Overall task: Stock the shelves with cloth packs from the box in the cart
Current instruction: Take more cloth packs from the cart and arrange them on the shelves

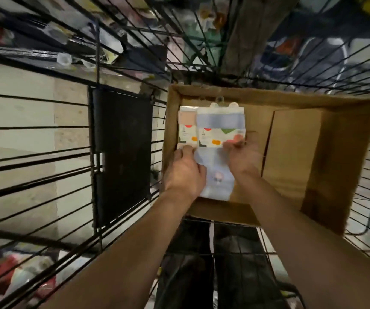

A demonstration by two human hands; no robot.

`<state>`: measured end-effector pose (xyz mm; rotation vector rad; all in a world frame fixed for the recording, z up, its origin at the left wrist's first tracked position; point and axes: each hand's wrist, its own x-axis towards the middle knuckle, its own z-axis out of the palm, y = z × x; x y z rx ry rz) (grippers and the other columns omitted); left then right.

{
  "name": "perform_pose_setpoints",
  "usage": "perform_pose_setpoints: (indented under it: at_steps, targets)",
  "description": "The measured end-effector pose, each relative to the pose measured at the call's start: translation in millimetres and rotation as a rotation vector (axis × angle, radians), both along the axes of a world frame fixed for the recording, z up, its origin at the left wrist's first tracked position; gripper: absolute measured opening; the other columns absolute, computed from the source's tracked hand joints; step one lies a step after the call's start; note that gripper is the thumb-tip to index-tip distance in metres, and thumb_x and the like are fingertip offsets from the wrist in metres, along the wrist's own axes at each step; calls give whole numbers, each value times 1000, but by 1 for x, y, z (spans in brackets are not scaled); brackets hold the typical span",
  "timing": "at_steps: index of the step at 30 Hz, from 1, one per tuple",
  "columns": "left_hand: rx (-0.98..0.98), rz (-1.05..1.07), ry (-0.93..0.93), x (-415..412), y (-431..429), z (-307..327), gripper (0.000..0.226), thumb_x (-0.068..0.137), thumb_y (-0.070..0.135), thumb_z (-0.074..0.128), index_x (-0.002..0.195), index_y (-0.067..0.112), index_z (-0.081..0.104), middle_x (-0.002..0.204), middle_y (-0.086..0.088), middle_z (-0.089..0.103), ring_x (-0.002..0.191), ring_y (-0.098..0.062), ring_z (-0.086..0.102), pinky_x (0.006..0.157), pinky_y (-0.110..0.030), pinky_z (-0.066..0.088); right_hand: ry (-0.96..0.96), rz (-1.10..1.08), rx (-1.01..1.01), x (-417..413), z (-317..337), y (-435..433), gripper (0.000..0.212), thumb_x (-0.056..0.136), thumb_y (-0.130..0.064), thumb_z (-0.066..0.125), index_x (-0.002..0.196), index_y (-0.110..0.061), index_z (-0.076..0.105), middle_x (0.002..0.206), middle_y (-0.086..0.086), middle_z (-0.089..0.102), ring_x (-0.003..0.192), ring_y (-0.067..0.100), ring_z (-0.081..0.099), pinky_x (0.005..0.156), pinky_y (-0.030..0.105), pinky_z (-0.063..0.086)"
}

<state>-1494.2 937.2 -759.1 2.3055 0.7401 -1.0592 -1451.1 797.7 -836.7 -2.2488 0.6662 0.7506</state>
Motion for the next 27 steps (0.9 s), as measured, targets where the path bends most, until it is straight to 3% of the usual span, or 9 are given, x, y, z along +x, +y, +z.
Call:
perform_pose_setpoints:
  at_steps: [3, 9, 13, 14, 16, 18, 22, 24, 27]
  targets:
    - [-26, 142, -48, 13, -5, -24, 61, 97, 35, 62, 148, 16, 35, 149, -10, 42, 131, -33, 49, 105, -45, 47, -54, -107, 93, 5, 3, -32, 20, 98, -29, 64, 110, -19, 52, 95, -6, 65, 79, 9, 63, 54, 12, 43]
    - [41, 304, -115, 35, -13, -61, 82, 91, 37, 69, 155, 7, 27, 150, -18, 38, 139, -37, 38, 117, -46, 34, -4, -237, 164, 10, 17, -81, 21, 95, -25, 70, 114, -22, 60, 105, -6, 69, 94, 14, 67, 64, 17, 51]
    - [145, 271, -128, 37, -20, -71, 81, 90, 39, 75, 150, 5, 32, 147, -17, 42, 137, -37, 42, 114, -45, 36, 16, -210, 193, 11, 19, -95, 22, 96, -24, 69, 115, -17, 61, 99, -8, 67, 91, 14, 64, 52, 5, 43]
    - [173, 221, -124, 36, -19, -73, 82, 90, 41, 76, 149, 5, 33, 146, -17, 43, 136, -37, 44, 113, -45, 38, 22, -227, 213, 10, 21, -97, 26, 94, -25, 71, 117, -16, 62, 102, -7, 69, 94, 16, 66, 57, 8, 48]
    - [175, 186, -120, 35, -16, -76, 85, 86, 43, 80, 149, 6, 36, 144, -16, 46, 133, -37, 47, 110, -45, 40, 27, -312, 270, 4, 20, -103, 30, 89, -26, 76, 117, -19, 66, 107, -5, 74, 98, 19, 72, 74, 28, 62]
    - [108, 228, -135, 33, -13, -76, 81, 79, 44, 86, 142, 10, 48, 138, -13, 54, 129, -35, 52, 107, -48, 47, 37, -396, 327, -2, 24, -110, 30, 86, -26, 80, 114, -26, 68, 106, -7, 76, 97, 20, 74, 82, 42, 63]
    - [-98, 288, -215, 31, -9, -43, 41, 88, 32, 82, 123, 19, 65, 117, 6, 62, 108, -13, 59, 91, -31, 52, 16, -452, 377, -11, 51, -116, 20, 86, -24, 80, 97, -35, 68, 102, -11, 75, 97, 18, 73, 81, 41, 63]
    - [-211, 365, -211, 25, -10, -14, 42, 92, 26, 78, 130, 22, 62, 114, 13, 62, 103, -7, 58, 85, -26, 48, -7, -477, 406, -13, 73, -116, 19, 86, -23, 80, 101, -31, 71, 103, -8, 76, 99, 19, 74, 83, 43, 62]
    - [-277, 368, -278, 16, -10, 39, 43, 92, 24, 79, 130, 22, 60, 116, 11, 69, 106, -11, 65, 87, -27, 53, -39, -489, 401, -11, 118, -117, 32, 85, -28, 81, 115, -22, 71, 107, -5, 77, 100, 20, 74, 87, 46, 61]
